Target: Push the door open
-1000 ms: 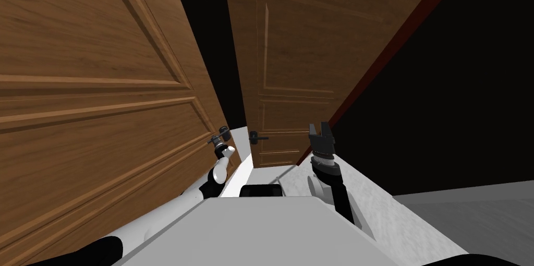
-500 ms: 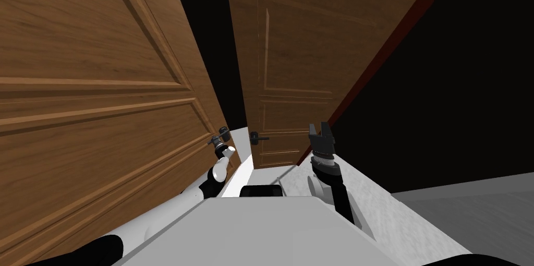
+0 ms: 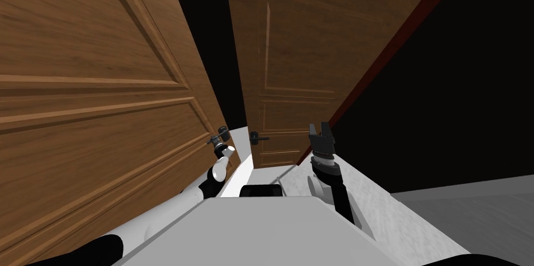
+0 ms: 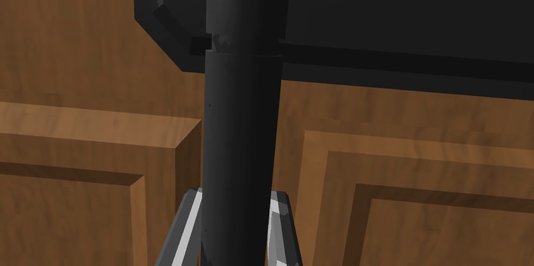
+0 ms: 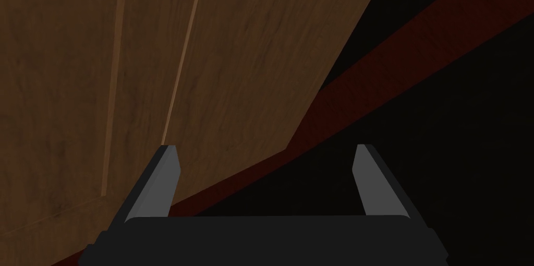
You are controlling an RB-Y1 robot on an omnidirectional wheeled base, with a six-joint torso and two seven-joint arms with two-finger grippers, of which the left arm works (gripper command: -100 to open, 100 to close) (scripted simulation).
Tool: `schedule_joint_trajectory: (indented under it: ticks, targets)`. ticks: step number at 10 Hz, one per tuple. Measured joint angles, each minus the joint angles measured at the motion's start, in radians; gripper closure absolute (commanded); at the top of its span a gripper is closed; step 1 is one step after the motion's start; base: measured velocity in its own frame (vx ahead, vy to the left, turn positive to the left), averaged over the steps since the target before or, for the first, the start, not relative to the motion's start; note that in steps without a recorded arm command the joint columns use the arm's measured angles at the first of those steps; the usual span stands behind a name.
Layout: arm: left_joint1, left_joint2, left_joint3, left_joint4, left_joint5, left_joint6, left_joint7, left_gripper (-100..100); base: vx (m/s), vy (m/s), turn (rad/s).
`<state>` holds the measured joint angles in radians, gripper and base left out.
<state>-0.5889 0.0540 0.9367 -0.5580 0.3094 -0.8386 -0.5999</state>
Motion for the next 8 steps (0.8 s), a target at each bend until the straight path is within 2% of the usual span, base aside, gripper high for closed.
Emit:
schedule_joint_trajectory:
  ticks: [1,2,3,4,5,6,8]
  targets:
    - [-0.002,0.0,0.002,-0.005,0.001,0.005,-0.004,100,0.02,0.051,-0.175]
    - [0.001,-0.005,0.018,-0.012,0.009,0.01,-0.016,100,0.043,0.093,-0.187]
    - [0.012,-0.016,0.035,-0.033,0.017,0.017,-0.028,100,0.031,0.066,-0.042]
    - [0.0,-0.001,0.041,0.006,0.02,-0.001,-0.029,100,0.038,0.09,-0.158]
    - [0.01,-0.037,0.069,-0.07,0.033,0.015,-0.062,100,0.033,0.084,-0.09]
    - [0.012,-0.048,0.084,-0.097,0.039,0.023,-0.082,100,0.02,0.044,-0.013]
    - [0.005,-0.024,0.082,-0.068,0.038,-0.001,-0.065,100,0.01,0.006,0.01]
